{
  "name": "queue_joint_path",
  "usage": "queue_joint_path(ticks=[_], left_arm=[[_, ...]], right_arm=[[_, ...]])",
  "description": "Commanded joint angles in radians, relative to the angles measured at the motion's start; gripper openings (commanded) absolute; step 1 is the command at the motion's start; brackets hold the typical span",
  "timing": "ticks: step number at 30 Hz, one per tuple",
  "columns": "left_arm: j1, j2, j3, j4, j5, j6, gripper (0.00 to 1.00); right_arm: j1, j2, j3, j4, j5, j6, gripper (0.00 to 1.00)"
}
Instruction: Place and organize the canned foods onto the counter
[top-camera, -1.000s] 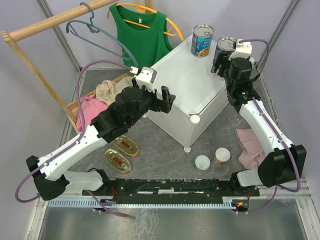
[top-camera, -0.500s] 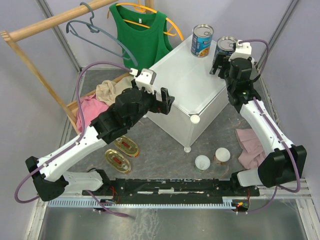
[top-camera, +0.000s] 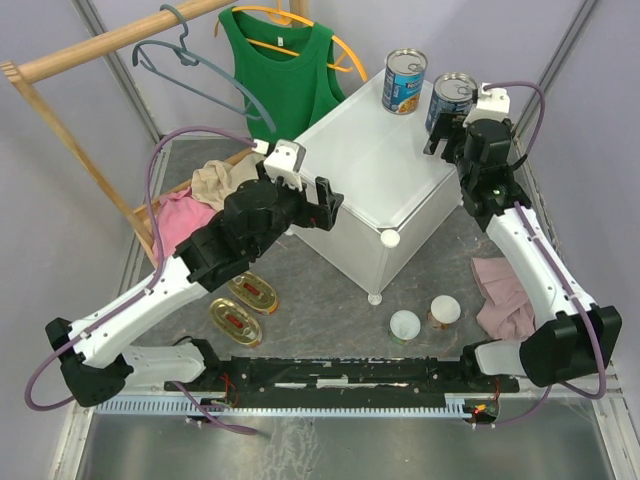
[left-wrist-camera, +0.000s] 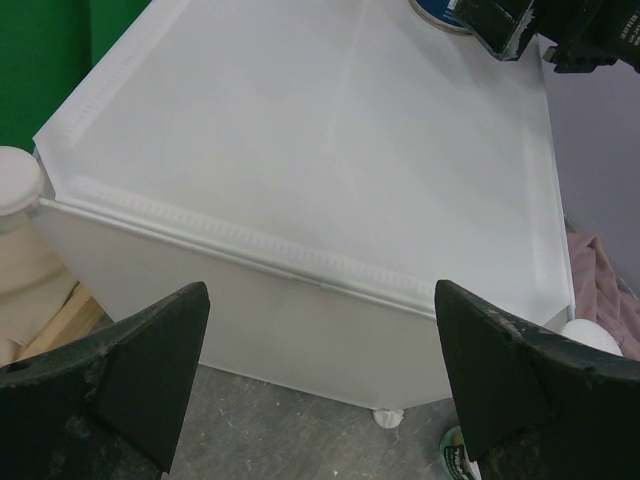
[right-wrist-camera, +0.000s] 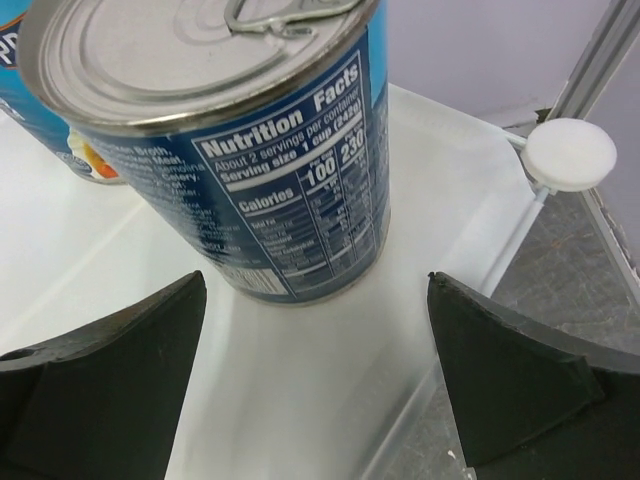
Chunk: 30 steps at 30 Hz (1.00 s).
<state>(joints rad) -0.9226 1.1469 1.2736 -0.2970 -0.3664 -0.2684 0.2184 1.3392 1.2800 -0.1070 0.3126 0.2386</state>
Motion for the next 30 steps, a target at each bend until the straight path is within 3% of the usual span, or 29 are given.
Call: queue_joint_path(ticks=[1,17,30], left_arm=[[-0.003,-0.039,-0.006,0.018,-0.031,0.002,0.99],[-0.002,-0.135,-0.076,-0.076,-0.075,-0.037,0.99],[-0.001,-0.215,-0.164,-0.145,-0.027,-0.096,0.99]], right_arm=[[0.001,-0.059,-0.025,-0.048,0.019,0.014,0.99],[0.088,-0.338,-0.081,-0.208,0.026,0.064,0.98],[0.135,-0.499,-0.107,-0.561,0.102,0.223,0.94]])
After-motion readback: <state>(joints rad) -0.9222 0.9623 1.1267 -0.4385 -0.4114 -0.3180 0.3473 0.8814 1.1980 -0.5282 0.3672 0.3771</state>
